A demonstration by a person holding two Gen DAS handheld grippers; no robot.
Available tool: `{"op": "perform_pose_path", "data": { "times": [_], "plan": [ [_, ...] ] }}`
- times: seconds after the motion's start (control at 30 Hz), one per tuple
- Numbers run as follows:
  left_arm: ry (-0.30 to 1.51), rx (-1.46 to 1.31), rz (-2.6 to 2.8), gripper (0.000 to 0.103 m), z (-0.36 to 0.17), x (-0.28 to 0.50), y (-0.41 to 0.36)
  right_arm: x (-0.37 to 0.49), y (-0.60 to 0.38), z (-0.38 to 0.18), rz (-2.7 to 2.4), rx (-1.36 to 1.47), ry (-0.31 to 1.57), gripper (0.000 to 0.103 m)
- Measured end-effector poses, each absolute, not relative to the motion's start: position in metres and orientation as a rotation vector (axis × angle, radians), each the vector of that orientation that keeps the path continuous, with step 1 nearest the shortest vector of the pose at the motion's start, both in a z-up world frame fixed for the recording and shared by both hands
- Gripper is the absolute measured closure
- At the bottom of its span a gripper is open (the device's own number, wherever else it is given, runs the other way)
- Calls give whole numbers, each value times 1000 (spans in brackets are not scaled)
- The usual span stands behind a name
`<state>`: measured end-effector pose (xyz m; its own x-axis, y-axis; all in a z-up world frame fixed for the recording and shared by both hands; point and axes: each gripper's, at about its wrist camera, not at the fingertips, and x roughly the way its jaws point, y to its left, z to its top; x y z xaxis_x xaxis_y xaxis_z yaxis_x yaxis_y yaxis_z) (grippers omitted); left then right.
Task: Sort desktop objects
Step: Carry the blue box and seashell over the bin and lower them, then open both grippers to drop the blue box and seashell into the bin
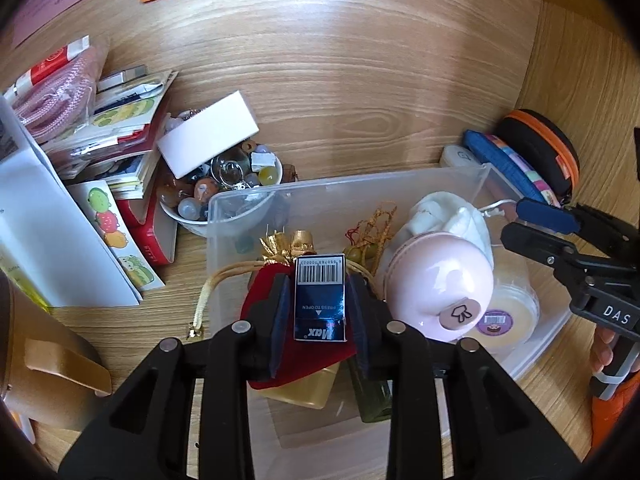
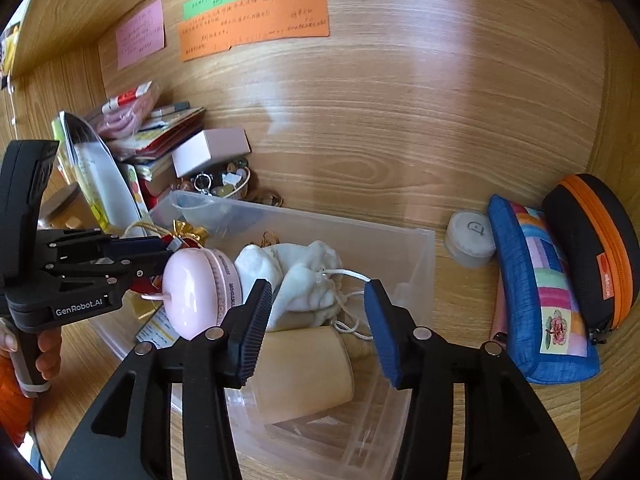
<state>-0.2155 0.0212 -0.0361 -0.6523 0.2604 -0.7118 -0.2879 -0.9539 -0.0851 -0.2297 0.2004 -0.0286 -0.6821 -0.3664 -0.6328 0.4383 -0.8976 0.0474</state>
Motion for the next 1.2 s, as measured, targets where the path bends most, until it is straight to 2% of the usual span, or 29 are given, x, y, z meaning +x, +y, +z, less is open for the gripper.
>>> {"op": "perform_pose_path", "data": {
  "times": [0.1, 0.23, 0.33, 0.5, 0.6, 0.67, 0.9, 1.03, 1.2],
  "plan": [
    [40, -1099, 2628, 60, -32, -214, 19, -230, 203, -28, -2523, 925, 118, 56],
    [56, -1076, 2654, 53, -25, -210, 19, -229, 206, -26, -2524, 927, 89, 47],
    [82, -1063, 2663, 45, -20, -204, 23, -230, 208, -26, -2518, 937, 61, 44],
    [163, -1009, 2704, 26, -8, -185, 31, -231, 213, -20, -2516, 968, 18, 39],
    [163, -979, 2717, 14, 0, -172, 32, -222, 216, -8, -2517, 954, -16, 30],
    [159, -956, 2729, 11, 7, -164, 31, -211, 215, 1, -2534, 930, 2, 21],
    [177, -876, 2771, 8, 26, -131, 33, -161, 203, 25, -2587, 834, 134, 15],
    [175, -830, 2797, 6, 35, -111, 33, -136, 199, 31, -2648, 778, 197, 0],
    [172, -810, 2820, 5, 39, -90, 29, -108, 193, 34, -2708, 727, 242, 0]
  ]
}}
